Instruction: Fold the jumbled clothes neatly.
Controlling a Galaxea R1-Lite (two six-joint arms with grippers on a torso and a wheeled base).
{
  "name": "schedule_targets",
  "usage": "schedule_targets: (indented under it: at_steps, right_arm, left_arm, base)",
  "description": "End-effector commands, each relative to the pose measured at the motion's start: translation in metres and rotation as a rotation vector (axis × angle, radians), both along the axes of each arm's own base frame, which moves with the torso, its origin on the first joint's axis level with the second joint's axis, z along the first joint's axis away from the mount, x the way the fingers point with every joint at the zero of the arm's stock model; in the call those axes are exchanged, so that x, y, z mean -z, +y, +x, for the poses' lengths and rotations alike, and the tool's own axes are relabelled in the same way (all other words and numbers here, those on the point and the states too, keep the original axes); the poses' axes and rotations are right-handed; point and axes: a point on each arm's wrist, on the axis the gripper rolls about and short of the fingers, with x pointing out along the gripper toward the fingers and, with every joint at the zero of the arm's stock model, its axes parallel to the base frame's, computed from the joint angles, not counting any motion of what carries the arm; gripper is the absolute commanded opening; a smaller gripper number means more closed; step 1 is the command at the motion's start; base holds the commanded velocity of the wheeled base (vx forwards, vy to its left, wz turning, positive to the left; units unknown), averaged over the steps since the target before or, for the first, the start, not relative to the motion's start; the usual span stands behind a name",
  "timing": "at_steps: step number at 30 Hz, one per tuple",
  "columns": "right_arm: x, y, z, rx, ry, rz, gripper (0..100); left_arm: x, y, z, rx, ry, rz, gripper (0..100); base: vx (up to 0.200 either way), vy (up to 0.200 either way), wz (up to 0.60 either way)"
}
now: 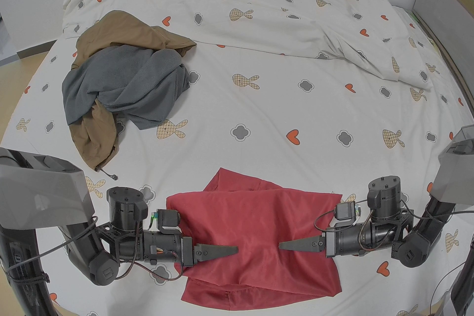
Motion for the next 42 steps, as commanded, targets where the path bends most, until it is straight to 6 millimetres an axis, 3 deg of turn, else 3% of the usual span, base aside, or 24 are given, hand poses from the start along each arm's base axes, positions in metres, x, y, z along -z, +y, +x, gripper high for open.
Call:
schedule_targets:
  at_steps: [1, 13, 39, 40, 42]
  right_arm:
    - [0.0, 0.007, 0.002, -0.02, -0.009, 0.005, 100]
    - [0.011, 0.028, 0.005, -0.071, -0.005, -0.006, 100]
    - [0.021, 0.048, 0.011, -0.073, -0.02, -0.027, 100]
    - [0.021, 0.048, 0.011, -0.073, -0.02, -0.027, 0]
    - [0.021, 0.048, 0.011, -0.073, -0.02, -0.027, 0]
  left_arm:
    - [0.001, 0.0, 0.001, 0.0, 0.004, 0.001, 100]
    - [0.001, -0.003, 0.005, 0.001, -0.002, -0.005, 100]
    - [0.008, -0.015, 0.008, 0.023, 0.021, -0.01, 100]
    - [0.008, -0.015, 0.008, 0.023, 0.021, -0.01, 0]
    - [0.01, -0.015, 0.008, 0.025, 0.025, -0.007, 0]
  base:
    - [0.0, 0.0, 0.0]
    - [0.0, 0.0, 0.0]
    - [0.0, 0.0, 0.0]
    - [0.0, 0.0, 0.0]
    - [0.0, 0.0, 0.0]
